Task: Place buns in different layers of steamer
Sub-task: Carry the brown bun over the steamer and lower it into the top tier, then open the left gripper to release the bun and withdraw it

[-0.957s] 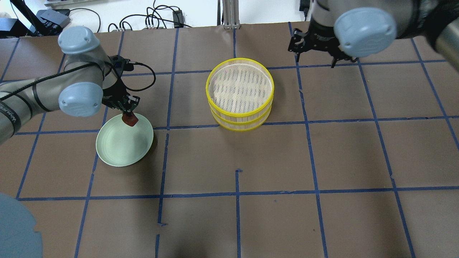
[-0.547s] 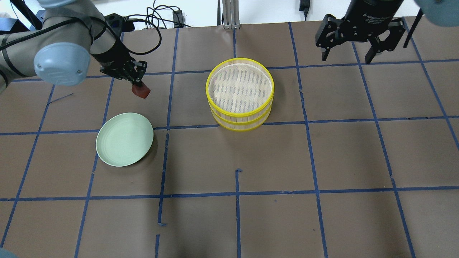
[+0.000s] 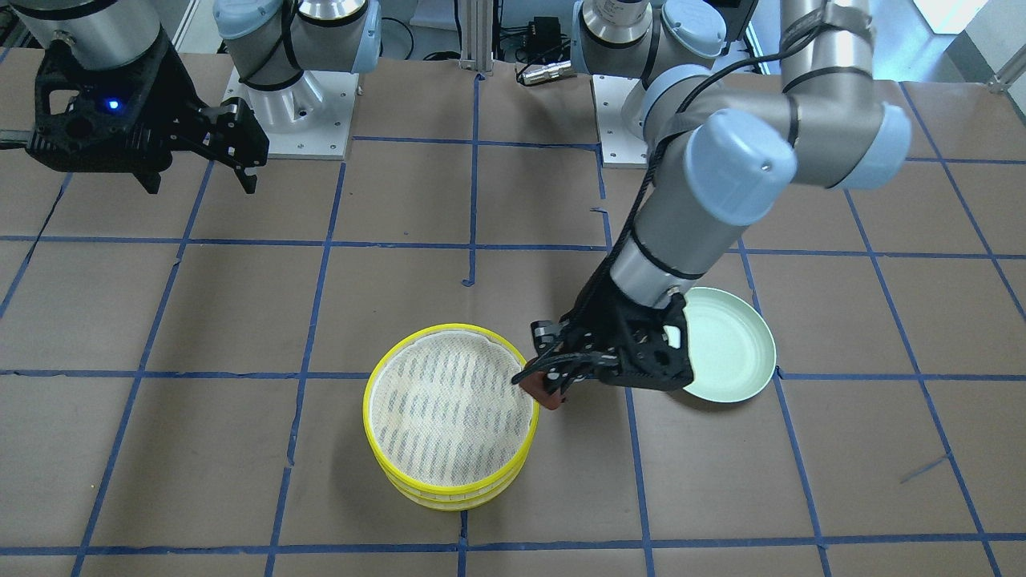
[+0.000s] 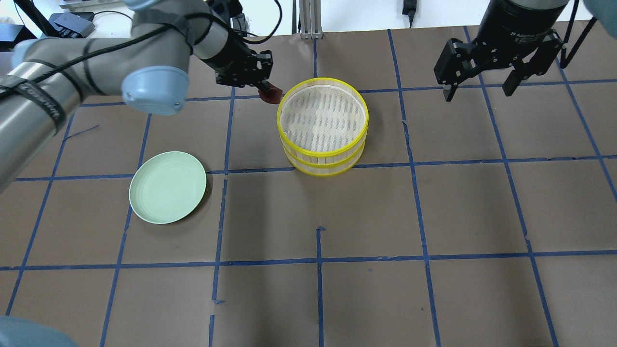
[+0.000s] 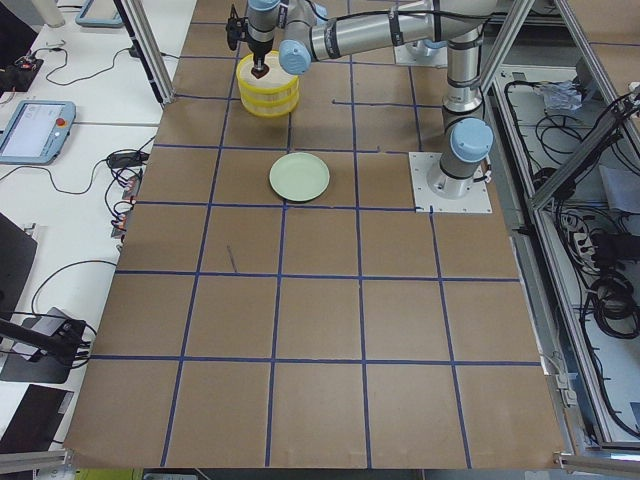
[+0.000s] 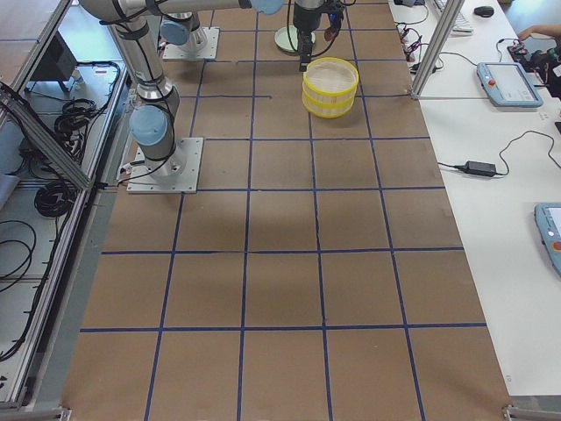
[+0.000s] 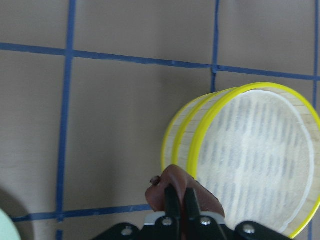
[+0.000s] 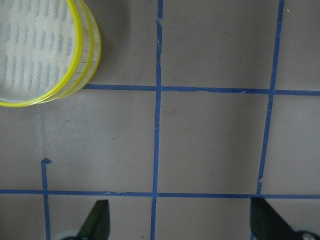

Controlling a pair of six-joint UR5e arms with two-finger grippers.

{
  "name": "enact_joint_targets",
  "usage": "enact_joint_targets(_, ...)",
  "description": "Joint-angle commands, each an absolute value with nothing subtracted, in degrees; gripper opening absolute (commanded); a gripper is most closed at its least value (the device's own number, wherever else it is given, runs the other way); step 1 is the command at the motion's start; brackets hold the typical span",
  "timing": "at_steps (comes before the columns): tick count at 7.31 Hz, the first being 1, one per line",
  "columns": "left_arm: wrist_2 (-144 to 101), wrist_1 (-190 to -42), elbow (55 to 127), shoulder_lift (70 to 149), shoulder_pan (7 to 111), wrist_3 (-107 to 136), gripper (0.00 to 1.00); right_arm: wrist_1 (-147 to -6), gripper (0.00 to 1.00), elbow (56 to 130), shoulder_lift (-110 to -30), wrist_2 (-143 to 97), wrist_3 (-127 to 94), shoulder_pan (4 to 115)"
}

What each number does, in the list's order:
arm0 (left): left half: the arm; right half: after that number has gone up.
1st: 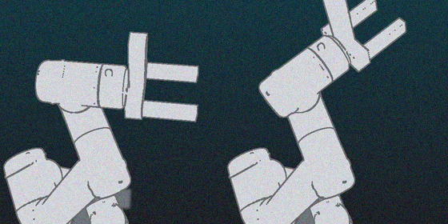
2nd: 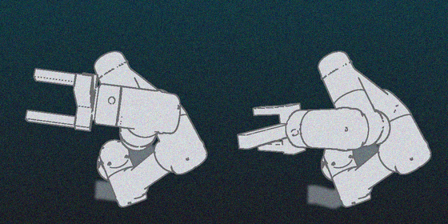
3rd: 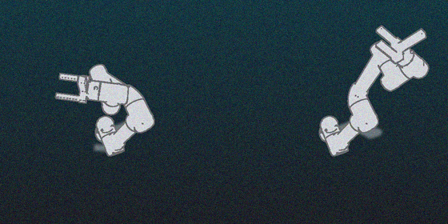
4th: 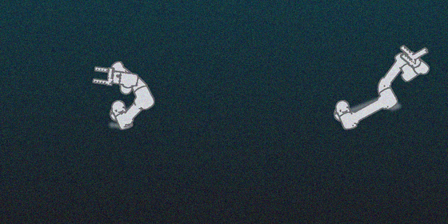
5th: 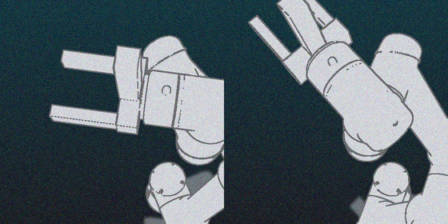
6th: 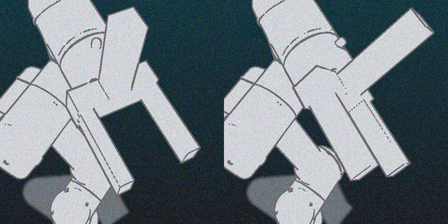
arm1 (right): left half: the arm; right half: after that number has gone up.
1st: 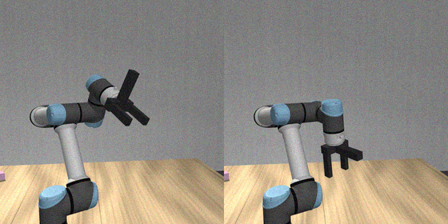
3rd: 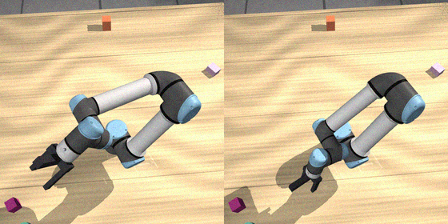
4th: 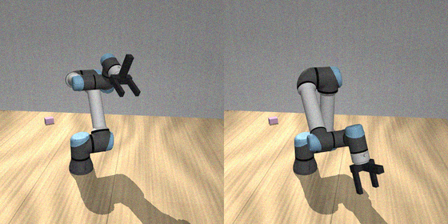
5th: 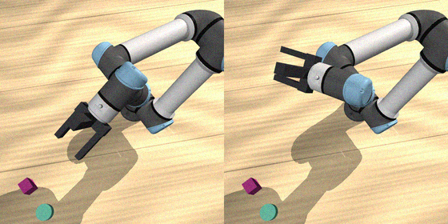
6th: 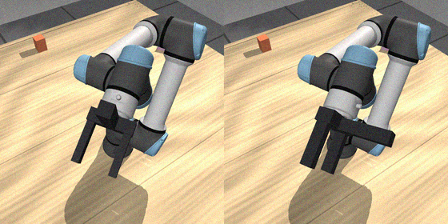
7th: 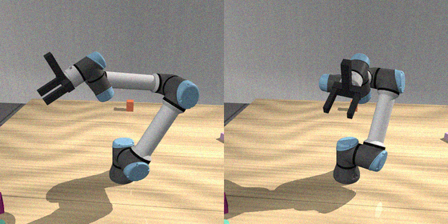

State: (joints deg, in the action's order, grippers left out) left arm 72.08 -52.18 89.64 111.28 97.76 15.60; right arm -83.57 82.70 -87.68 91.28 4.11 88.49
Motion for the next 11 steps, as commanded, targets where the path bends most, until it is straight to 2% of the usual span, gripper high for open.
enact_joint_targets(1, 71.81, -40.81, 89.56, 117.58, 102.91, 23.19, 0.12, -85.35, 1.0, 82.88, -87.18, 92.28, 4.13, 88.59)
enact_joint_targets(2, 71.89, -40.69, 90.17, 117.95, 102.92, 23.2, 0.99, -85.69, 1.0, 82.97, -87.19, 91.59, 4.13, 88.59)
enact_joint_targets(4, 72.16, -42.18, 90.35, 115.76, 102.92, 22.15, 1.0, -85.61, 1.0, 82.97, -87.19, 91.85, 4.13, 88.51)
enact_joint_targets(6, 74.6, -50.32, 89.3, 113.31, 102.22, 10.97, 1.0, -85.61, 1.0, 82.97, -87.19, 91.85, 4.04, 88.59)
enact_joint_targets(8, 82.16, -61.71, 89.21, 107.97, 95.41, -9.56, 1.0, -85.61, 1.0, 83.06, -87.36, 91.85, 3.96, 88.59)
enact_joint_targets(10, 84.0, -75.88, 89.21, 101.02, 87.83, -11.95, 1.0, -85.61, 1.0, 83.06, -87.36, 92.11, 3.96, 88.59)
enact_joint_targets(11, 89.59, -76.72, 89.3, 98.03, 87.54, -12.04, 1.0, -85.61, 1.0, 83.06, -87.36, 92.11, 3.96, 88.59)
